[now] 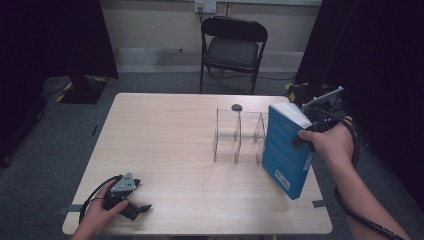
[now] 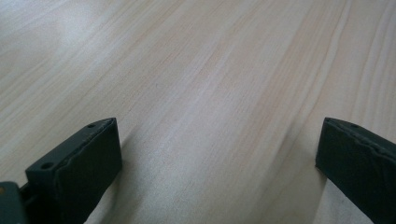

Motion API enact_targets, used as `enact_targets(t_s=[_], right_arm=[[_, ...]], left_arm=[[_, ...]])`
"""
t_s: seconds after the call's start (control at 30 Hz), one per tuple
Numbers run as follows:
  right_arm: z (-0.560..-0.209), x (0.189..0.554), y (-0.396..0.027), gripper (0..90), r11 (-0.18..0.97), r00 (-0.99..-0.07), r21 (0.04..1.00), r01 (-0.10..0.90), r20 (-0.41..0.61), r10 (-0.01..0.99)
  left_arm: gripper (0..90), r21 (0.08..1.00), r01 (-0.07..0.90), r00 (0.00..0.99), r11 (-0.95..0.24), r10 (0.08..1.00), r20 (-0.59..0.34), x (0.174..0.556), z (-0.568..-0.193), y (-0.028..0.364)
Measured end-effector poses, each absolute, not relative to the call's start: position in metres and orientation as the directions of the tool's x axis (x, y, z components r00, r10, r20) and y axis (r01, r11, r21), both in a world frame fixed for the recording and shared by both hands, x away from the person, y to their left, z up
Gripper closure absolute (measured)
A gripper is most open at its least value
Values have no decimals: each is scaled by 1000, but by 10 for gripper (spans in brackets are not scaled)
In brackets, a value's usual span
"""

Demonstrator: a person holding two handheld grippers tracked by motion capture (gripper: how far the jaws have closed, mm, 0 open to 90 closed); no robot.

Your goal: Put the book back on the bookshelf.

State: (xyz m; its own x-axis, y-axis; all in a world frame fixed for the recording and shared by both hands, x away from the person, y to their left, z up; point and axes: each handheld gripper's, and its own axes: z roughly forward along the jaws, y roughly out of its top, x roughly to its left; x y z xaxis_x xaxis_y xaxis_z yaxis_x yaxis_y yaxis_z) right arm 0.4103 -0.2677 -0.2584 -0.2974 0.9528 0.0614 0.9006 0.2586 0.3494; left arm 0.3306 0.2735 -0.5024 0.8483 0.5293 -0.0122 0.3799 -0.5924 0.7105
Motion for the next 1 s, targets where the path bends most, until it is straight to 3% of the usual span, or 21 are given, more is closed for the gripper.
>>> enact_targets(t_s=[0.57,1.0], right_arm=[[-274,378,-272,600,305,-336,294,906,61,940],[-277,378,-269,553,344,-371,302,889,34,928]], left_arm=[[0,710,381,848,-592,530,-13,331,-502,273],[0,711,381,848,-592,530,-13,331,-502,273]])
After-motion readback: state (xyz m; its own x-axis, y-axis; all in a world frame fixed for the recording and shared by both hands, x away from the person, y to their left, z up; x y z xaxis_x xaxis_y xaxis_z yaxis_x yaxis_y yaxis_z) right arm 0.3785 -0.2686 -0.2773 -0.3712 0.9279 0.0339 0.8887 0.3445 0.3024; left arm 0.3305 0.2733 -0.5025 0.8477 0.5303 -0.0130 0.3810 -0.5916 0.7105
